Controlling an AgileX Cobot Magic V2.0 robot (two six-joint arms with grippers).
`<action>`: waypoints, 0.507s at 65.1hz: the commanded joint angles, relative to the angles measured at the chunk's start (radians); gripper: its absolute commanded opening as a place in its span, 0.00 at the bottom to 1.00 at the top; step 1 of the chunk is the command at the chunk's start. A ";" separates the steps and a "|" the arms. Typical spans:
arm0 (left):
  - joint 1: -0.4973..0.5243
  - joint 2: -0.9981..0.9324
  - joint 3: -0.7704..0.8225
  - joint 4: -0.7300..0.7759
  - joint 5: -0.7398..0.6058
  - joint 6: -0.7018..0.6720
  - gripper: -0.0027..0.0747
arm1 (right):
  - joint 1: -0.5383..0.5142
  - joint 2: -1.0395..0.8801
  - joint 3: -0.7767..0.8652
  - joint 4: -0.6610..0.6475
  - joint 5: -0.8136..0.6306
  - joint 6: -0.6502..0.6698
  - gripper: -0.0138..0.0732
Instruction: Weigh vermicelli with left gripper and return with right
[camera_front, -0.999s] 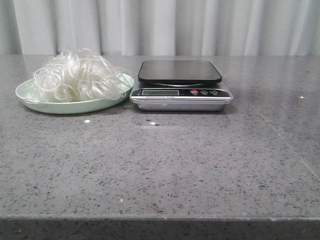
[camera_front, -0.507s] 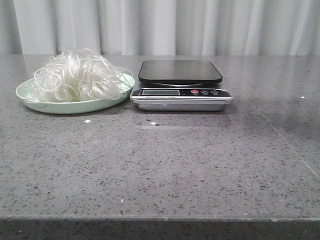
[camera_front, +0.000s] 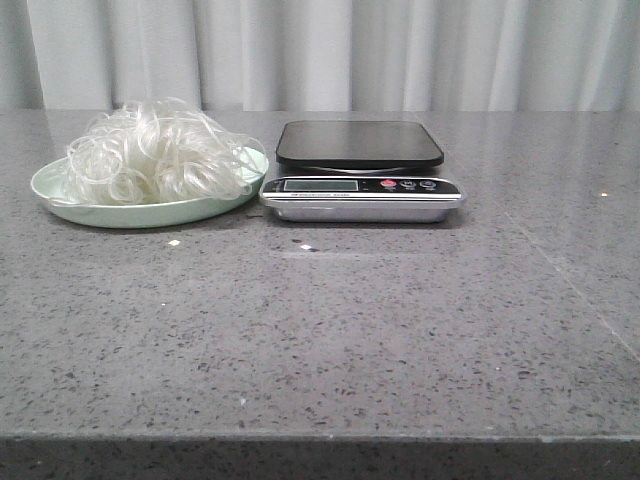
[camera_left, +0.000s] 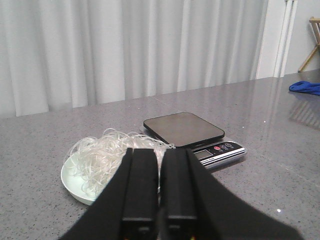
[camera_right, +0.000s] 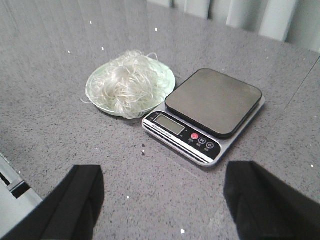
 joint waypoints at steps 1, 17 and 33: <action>-0.006 0.010 -0.025 -0.011 -0.085 -0.010 0.20 | -0.006 -0.142 0.087 -0.014 -0.121 0.000 0.85; -0.006 0.010 -0.025 -0.011 -0.085 -0.010 0.20 | -0.006 -0.492 0.294 -0.008 -0.243 0.000 0.85; -0.006 0.010 -0.025 -0.026 -0.087 -0.010 0.20 | -0.007 -0.510 0.358 -0.021 -0.229 0.000 0.64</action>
